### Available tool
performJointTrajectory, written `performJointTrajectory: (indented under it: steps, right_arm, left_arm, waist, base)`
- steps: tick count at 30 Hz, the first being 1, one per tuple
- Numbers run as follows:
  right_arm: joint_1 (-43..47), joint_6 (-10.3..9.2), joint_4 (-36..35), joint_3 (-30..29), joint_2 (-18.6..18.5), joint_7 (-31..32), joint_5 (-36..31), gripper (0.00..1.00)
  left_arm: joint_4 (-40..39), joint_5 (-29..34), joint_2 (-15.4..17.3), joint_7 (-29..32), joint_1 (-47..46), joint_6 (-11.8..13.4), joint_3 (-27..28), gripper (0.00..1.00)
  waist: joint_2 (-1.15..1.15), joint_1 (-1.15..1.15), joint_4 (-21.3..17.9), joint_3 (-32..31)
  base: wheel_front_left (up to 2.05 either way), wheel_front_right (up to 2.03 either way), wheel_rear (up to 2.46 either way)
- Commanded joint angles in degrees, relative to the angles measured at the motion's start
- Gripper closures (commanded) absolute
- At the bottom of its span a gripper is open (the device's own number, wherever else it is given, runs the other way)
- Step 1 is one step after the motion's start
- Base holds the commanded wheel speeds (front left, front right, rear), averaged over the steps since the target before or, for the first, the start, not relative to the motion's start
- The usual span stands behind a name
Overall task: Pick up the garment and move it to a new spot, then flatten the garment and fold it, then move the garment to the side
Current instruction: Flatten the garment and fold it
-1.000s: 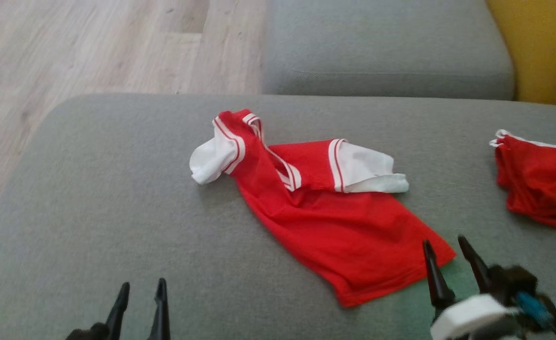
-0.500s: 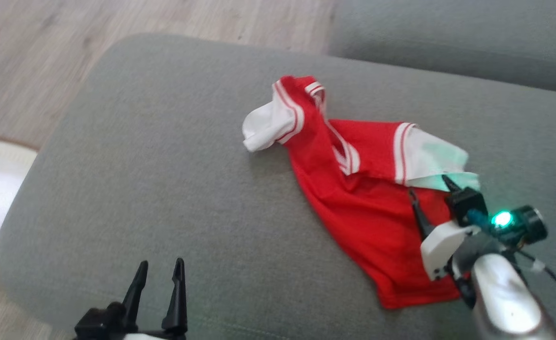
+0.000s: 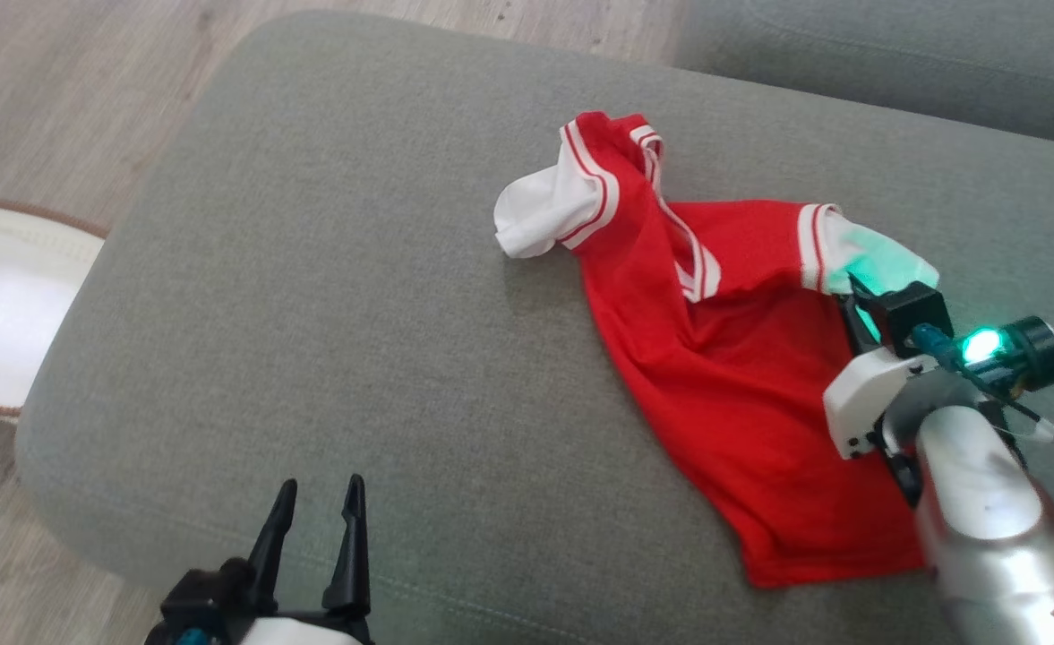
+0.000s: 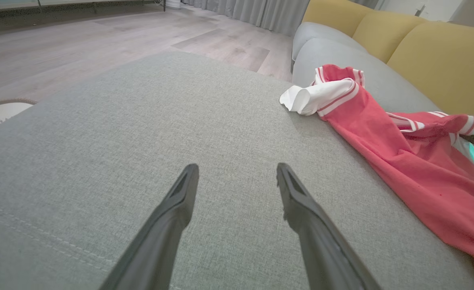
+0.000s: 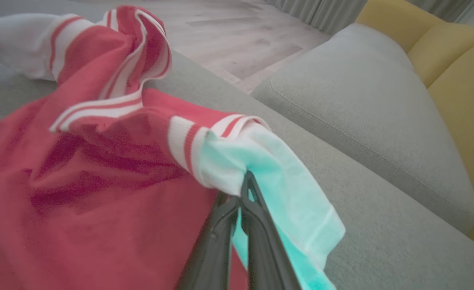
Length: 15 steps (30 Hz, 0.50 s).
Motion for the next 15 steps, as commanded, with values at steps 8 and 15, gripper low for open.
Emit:
performJointTrajectory:
  steps: [8,15]
  right_arm:
    - [-4.28,0.22,-4.92,5.13,3.79,-5.21,3.63,1.00]
    - [-2.29,0.22,-13.66,16.20,5.21,-4.54,12.29,1.00]
  left_arm:
    - [-1.04,1.11,0.91,-0.76,-1.59,-0.13,2.30,0.00]
    - [-1.88,1.08,2.10,-0.52,-1.05,0.56,2.88,0.00]
  waist:
    - [0.00,0.00,-1.98,-2.85]
    - [0.00,0.00,-1.86,-5.02]
  base:
    - [0.00,0.00,0.00]
    - [0.00,0.00,0.00]
